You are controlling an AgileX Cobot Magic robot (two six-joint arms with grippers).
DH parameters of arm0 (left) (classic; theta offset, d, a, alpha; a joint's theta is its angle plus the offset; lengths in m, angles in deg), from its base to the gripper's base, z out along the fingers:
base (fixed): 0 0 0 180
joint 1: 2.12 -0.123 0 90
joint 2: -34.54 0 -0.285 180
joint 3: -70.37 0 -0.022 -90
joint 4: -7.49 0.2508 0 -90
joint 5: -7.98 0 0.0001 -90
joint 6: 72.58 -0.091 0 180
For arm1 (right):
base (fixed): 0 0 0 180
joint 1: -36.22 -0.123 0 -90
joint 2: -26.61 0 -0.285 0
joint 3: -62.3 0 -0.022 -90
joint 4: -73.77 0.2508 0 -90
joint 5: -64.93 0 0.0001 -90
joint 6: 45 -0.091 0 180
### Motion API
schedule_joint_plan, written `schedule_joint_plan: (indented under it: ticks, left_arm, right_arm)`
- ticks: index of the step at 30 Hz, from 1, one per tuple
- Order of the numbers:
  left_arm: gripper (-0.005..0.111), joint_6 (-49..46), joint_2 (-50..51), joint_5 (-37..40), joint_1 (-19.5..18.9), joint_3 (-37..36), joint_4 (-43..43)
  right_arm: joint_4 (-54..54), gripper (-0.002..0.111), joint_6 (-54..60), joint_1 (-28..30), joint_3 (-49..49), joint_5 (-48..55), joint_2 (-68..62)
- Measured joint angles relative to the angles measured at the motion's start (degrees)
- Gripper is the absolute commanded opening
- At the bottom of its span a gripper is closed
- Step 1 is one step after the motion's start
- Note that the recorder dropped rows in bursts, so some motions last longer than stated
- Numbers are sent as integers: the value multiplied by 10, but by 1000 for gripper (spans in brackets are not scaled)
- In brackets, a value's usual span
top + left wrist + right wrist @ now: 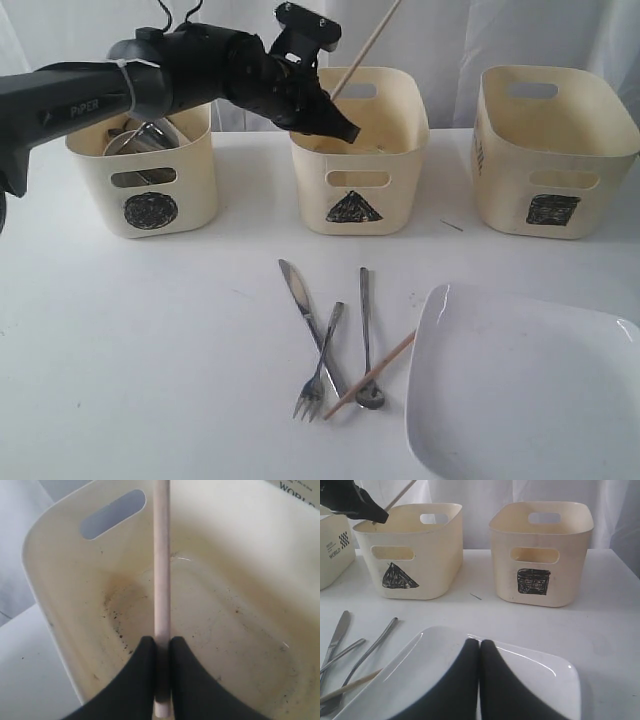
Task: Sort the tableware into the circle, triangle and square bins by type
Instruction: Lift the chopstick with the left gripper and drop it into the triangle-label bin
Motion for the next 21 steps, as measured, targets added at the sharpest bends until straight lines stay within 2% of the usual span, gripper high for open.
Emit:
schedule_joint_plan:
  ticks: [3, 9, 16, 21]
  left_arm:
    - [11, 0, 0, 0, 0, 0, -9]
    - [38, 0, 0, 13, 0, 0, -39]
    - [39, 0, -1, 54, 0, 0, -77]
    - [39, -10, -26, 123, 0, 0, -85]
  right_arm:
    - [0, 0, 0, 0, 0, 0, 0]
    - [0, 0, 0, 0, 0, 0, 0]
    - [0, 0, 0, 0, 0, 0, 0]
    - [0, 0, 0, 0, 0, 0, 0]
